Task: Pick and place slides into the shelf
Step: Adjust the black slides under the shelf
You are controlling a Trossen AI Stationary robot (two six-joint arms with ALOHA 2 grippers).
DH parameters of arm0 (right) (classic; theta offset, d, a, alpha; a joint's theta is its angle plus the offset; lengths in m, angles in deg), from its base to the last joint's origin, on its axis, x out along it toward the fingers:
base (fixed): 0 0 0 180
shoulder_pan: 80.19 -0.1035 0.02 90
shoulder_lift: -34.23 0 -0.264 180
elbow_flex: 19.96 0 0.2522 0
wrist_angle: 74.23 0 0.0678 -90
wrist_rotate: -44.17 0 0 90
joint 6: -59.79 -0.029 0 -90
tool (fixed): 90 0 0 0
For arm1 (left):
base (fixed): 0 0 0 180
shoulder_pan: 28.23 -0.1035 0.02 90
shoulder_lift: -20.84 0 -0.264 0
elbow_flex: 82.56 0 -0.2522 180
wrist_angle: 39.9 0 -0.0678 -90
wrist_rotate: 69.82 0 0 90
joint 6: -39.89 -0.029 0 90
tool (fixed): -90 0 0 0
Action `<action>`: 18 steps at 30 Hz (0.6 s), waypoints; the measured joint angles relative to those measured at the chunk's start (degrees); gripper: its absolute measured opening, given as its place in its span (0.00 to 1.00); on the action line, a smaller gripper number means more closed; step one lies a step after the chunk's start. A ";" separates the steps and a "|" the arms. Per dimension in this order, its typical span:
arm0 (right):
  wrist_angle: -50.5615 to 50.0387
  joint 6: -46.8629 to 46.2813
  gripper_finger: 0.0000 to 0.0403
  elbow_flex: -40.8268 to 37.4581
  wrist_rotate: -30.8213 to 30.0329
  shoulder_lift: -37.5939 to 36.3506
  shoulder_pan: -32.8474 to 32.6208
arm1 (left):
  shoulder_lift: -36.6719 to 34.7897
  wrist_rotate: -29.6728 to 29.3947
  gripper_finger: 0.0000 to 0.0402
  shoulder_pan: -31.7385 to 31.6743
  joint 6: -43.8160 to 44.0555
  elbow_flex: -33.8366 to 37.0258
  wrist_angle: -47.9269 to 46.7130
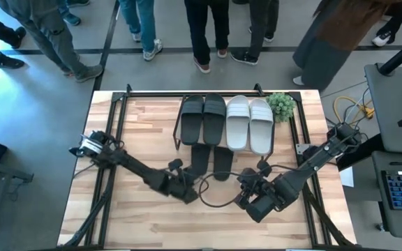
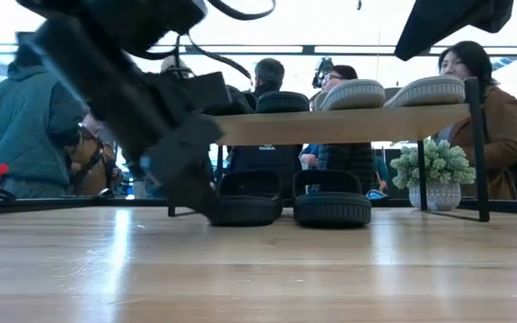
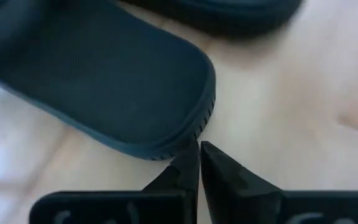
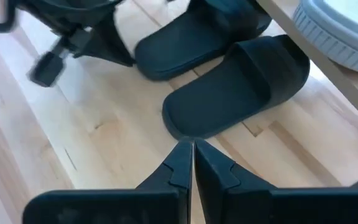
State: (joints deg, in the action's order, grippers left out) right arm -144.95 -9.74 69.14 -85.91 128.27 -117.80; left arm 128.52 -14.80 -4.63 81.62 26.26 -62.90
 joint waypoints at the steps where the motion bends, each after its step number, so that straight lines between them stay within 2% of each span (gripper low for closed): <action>1: 0.15 -0.21 0.02 -0.15 -0.14 0.00 0.02 | 0.00 -0.02 0.00 -0.95 -1.37 -0.04 0.29; 8: 0.09 -1.00 0.02 -0.51 -0.08 0.20 0.00 | 0.00 -0.02 0.01 -6.20 -4.78 0.20 -0.55; 13: 0.01 -1.03 0.02 -0.54 -0.08 0.22 0.00 | 0.00 -2.93 0.01 -6.63 -5.15 0.80 -0.85; 18: 0.01 -1.03 0.02 -0.69 1.33 0.22 0.02 | -0.65 -2.21 0.01 -5.95 -5.09 0.84 -1.10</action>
State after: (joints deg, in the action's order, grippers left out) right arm -144.94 -10.77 68.45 -84.59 128.49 -117.77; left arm 127.87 -17.02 -10.58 76.53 27.10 -64.00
